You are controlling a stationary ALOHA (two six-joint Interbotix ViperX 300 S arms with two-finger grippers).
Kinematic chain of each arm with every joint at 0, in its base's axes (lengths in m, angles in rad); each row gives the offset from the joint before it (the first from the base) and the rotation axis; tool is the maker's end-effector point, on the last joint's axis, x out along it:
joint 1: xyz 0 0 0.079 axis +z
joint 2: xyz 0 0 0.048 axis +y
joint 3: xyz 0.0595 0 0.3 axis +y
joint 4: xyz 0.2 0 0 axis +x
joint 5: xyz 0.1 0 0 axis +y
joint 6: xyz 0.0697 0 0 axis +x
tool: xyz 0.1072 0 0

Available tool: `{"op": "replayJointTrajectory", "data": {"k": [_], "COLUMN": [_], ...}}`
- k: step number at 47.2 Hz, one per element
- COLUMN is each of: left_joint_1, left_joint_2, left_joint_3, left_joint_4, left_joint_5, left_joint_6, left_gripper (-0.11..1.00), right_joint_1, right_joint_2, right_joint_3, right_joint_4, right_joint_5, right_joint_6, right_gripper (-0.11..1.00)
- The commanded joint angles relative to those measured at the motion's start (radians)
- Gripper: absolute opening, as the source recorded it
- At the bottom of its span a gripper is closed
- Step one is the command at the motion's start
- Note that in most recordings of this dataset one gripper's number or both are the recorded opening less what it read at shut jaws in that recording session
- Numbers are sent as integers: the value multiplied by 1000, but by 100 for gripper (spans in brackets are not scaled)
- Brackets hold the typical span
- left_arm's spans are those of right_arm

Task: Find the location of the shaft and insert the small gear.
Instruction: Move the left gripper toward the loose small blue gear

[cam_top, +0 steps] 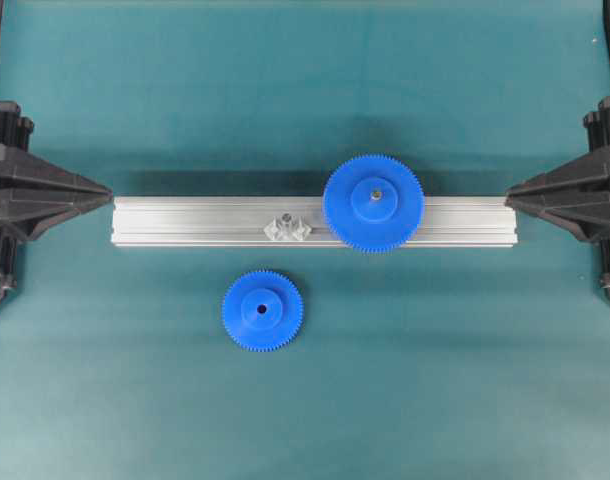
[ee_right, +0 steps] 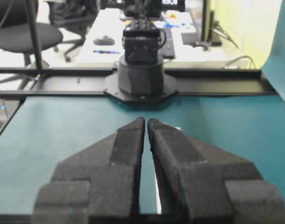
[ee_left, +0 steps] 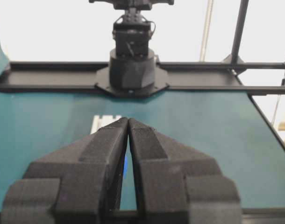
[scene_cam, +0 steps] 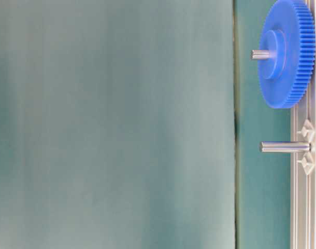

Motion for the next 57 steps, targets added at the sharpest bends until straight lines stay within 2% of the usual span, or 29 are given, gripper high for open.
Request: {"op": "replayJointTrajectory", "data": {"k": [1,4,6,10,15,19,25,29,40,57], "left_joint_1": [-32,-40,-41,-41,-41,-41,-41,-41,-55,-81], "left_joint_2": [23,21,20,15,17,20,46,77,176,245], "left_joint_3": [32,34,28,15,-3,-18,-34,-46,-81,-137], "left_joint_4": [8,8,9,14,14,14,14,14,14,14], "left_joint_5": [11,38,58,97,147,183,201,204,219,360], "left_joint_6": [-41,-75,-92,-101,-97,-95,-95,-95,-97,-103], "left_gripper": [11,16,14,4,1,1,1,1,1,1], "right_joint_1": [8,6,6,8,6,3,2,2,0,-14], "right_joint_2": [5,-12,-29,-67,-115,-129,-124,-118,-92,-64], "right_joint_3": [9,25,41,64,77,72,66,64,71,71], "right_joint_4": [3,11,20,26,26,26,26,26,26,26], "right_joint_5": [-20,-31,-34,-32,-8,57,179,221,259,307], "right_joint_6": [-3,2,8,29,67,83,86,95,124,126], "right_gripper": [16,22,23,13,6,5,5,5,5,5]}}
